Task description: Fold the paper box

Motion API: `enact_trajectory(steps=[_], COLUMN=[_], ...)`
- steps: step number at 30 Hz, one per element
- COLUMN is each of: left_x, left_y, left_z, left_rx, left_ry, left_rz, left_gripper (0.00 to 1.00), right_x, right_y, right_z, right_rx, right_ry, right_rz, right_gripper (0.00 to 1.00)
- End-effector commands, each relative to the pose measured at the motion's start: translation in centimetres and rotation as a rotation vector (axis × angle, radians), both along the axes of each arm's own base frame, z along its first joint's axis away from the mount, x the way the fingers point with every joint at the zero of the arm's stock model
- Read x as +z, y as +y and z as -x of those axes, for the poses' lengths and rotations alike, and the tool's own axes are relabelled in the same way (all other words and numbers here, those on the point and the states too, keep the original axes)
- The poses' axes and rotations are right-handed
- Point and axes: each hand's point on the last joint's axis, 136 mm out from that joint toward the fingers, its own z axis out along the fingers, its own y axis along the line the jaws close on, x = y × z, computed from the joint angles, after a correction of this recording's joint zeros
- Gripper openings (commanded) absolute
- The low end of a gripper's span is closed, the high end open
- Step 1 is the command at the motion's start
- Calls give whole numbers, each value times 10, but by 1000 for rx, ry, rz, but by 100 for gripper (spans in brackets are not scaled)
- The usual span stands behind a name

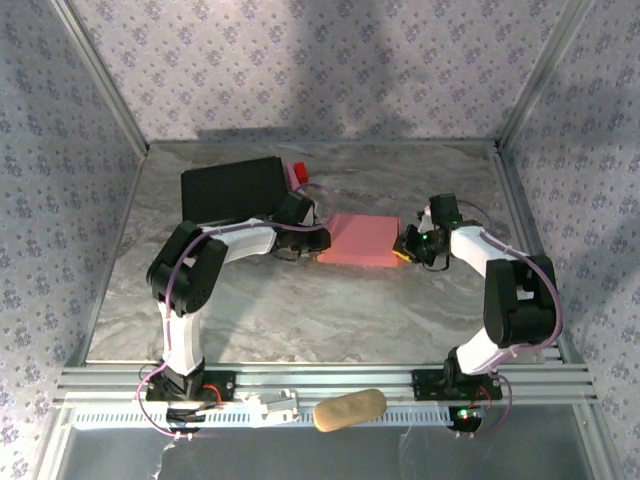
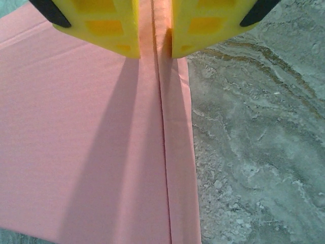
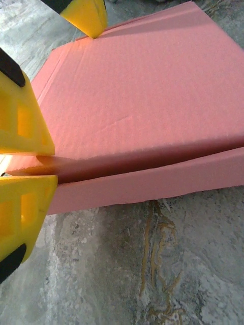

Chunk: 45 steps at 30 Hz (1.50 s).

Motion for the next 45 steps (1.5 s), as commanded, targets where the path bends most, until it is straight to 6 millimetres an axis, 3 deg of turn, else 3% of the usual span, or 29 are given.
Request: enact_trajectory(steps=[1, 8, 15, 21, 27, 40, 45], left_x=[-12, -23, -34, -48, -59, -77, -84], left_y=[9, 17, 24, 39, 49, 65, 67], left_z=[14, 15, 17, 19, 22, 25, 25], left_rx=[-1, 16, 24, 57, 77, 130, 140], left_ry=[53, 57, 66, 83, 96, 143, 164], left_rz=[-69, -82, -76, -90, -90, -45, -9], left_gripper=[19, 16, 15, 12, 9, 4, 4], right_x=[16, 26, 16, 5, -8, -13, -9], right_y=[-4, -30, -9, -1, -6, 19, 26], right_z=[0, -1, -15, -23, -15, -23, -25], right_rx=[-3, -55, 22, 30, 7, 63, 64], right_ry=[-32, -84, -123, -106, -89, -94, -110], right_rz=[43, 59, -131, -198, -177, -307, -342], right_gripper=[20, 36, 53, 57, 57, 59, 55])
